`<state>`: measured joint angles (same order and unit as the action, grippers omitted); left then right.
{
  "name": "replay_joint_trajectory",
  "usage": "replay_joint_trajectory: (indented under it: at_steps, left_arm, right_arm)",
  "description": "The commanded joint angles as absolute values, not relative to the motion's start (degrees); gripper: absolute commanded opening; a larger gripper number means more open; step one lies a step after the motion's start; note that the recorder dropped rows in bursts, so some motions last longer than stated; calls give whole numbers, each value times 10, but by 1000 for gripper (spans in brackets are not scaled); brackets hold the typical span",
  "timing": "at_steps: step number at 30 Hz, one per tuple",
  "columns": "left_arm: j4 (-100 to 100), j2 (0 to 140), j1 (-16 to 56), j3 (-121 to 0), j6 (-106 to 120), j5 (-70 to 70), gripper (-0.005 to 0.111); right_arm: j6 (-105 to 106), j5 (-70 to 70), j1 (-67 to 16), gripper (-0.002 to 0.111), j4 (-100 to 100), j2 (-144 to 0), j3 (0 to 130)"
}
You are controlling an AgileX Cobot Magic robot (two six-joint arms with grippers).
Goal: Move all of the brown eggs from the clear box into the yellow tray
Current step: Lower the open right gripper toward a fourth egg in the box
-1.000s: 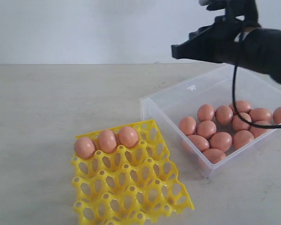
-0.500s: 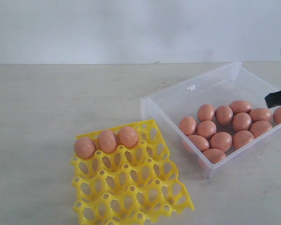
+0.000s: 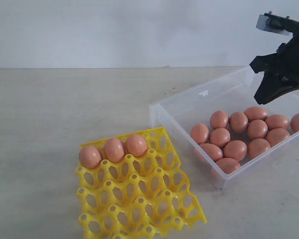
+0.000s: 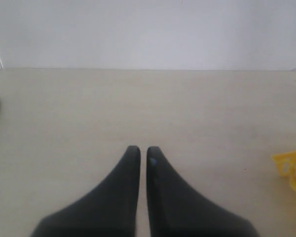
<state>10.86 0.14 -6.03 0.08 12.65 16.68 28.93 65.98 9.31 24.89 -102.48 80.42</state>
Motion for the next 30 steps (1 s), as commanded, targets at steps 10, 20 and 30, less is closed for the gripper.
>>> replay_joint_trajectory:
  at_steps: [10,20,30]
  left_arm:
    - [111,0,-62,0,131,163,4]
    - [111,0,-62,0,131,163,4]
    - [111,0,-62,0,131,163,4]
  right_arm:
    - [332,583,73,51,218,-1072,812]
    - [435,503,73,54,173,-1106,812]
    - [565,421,74,54,173,-1106,812]
